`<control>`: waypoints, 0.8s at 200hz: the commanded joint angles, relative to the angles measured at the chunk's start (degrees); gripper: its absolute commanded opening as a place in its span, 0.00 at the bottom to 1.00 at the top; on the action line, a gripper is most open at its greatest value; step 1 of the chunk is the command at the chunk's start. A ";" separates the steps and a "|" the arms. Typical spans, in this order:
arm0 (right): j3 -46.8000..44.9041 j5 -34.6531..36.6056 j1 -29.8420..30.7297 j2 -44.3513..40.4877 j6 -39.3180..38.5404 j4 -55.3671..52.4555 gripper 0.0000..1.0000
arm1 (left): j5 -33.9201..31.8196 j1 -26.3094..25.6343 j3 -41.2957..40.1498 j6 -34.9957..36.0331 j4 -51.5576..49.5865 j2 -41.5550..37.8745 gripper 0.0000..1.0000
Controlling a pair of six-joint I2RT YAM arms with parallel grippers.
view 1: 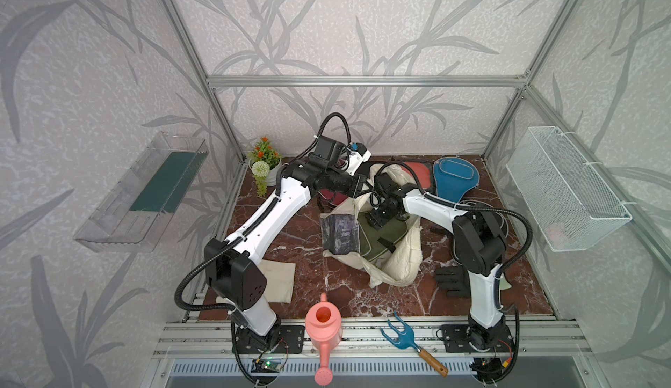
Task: Remove the ping pong set from the canvas bag
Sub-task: Pick up the ping pong set from the canvas bag.
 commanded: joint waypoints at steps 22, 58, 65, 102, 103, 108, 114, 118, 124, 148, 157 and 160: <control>2.20 -3.03 -2.20 5.32 0.98 -3.52 0.61 | 8.95 -1.55 1.79 2.66 -4.56 0.12 0.00; 2.61 -3.17 -2.20 5.27 0.51 -5.03 0.28 | 8.71 -1.45 1.93 3.25 -4.87 0.19 0.00; 2.47 -3.06 -2.14 4.88 0.40 -5.42 0.21 | 8.51 -1.39 2.06 3.45 -4.97 0.18 0.00; -0.26 -2.62 -2.29 0.25 0.50 -6.09 0.00 | 6.95 -0.85 2.05 3.88 -5.57 0.12 0.00; -0.36 -2.62 -2.26 0.03 0.54 -6.07 0.00 | 6.89 -0.79 2.06 3.93 -5.62 0.08 0.00; -1.01 -2.48 -2.23 -1.02 0.84 -6.13 0.00 | 6.65 -0.75 2.10 4.06 -5.73 -0.01 0.00; -1.83 -2.28 -2.24 -2.34 1.21 -6.00 0.00 | 6.35 -0.66 2.13 4.24 -5.89 -0.14 0.00; -2.38 -2.27 -2.27 -3.24 1.36 -5.97 0.00 | 5.96 -0.52 2.08 4.36 -6.02 -0.29 0.00; -3.27 -2.29 -2.23 -4.58 1.48 -5.83 0.00 | 5.44 -0.41 2.01 4.37 -6.19 -0.45 0.00; -6.27 -2.01 -2.28 -9.47 2.30 -5.73 0.00 | 2.47 -0.07 2.12 5.08 -7.23 -1.12 0.00; -7.15 -2.13 -2.27 -11.18 2.43 -5.87 0.00 | 1.42 0.06 2.18 5.37 -7.52 -1.41 0.00; -7.45 -2.24 -2.28 -11.71 2.41 -5.98 0.00 | 0.99 0.10 2.16 5.43 -7.72 -1.48 0.00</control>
